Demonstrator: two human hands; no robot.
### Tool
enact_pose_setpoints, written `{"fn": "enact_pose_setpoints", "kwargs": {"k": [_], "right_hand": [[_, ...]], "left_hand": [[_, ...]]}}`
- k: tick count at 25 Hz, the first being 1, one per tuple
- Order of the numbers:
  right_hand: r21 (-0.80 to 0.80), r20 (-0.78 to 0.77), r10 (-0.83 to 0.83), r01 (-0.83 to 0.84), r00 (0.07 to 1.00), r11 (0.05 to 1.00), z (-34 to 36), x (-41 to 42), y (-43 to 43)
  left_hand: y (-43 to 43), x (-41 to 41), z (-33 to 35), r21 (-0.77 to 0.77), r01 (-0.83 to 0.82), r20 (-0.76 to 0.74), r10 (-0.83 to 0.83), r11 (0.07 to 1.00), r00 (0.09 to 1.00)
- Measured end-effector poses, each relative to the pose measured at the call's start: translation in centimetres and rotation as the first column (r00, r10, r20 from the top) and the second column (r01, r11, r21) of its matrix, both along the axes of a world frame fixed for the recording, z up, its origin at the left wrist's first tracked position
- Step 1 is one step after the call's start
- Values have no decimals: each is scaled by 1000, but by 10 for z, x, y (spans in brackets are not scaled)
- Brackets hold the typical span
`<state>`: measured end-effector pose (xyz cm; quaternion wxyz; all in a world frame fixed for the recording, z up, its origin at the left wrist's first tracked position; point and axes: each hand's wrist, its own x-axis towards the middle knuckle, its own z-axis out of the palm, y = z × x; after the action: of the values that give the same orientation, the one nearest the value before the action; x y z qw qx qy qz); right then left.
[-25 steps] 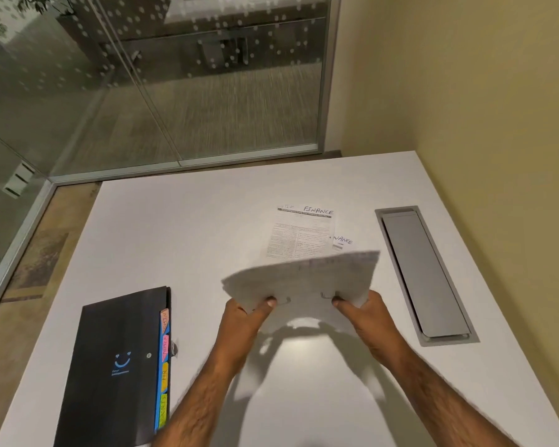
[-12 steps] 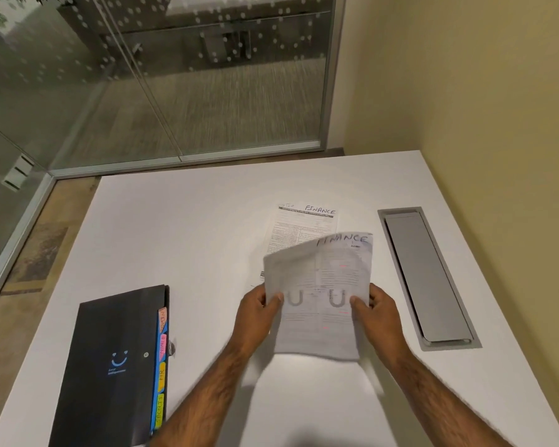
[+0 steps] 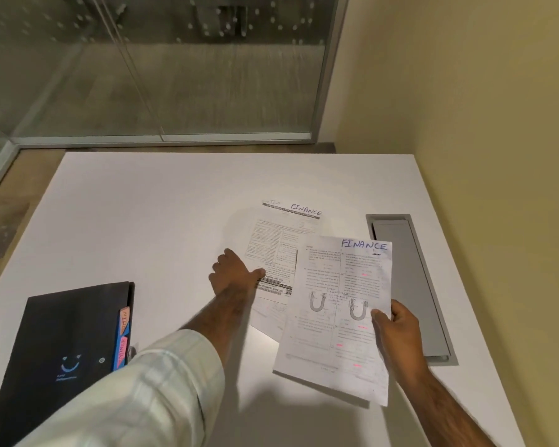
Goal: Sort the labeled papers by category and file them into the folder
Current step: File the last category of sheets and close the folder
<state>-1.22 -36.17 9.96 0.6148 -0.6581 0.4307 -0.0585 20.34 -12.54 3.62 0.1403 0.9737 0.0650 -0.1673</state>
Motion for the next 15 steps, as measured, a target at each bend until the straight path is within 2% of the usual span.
{"fn": "enact_pose_setpoints", "kwargs": {"k": [2,4,8,13,15], "right_hand": [[1,-15,-11,12,1000,1000,-2,2,-3],[5,-27,-12,13,1000,1000,-6,5,-6],[44,-19,-28,29,999,999,-12,8,-6],[133,2,-81,80,997,988,-17,14,-6],[150,12,-94,91,996,985,-18,19,-5]], "left_hand": [[-4,-2,-9,103,44,23,-47,994,999],[-4,0,-12,86,40,16,-42,995,999],[4,10,-14,-97,-24,-41,20,995,999],[21,15,1,-323,-88,28,103,942,994],[32,20,15,-440,-93,45,125,893,991]]}}
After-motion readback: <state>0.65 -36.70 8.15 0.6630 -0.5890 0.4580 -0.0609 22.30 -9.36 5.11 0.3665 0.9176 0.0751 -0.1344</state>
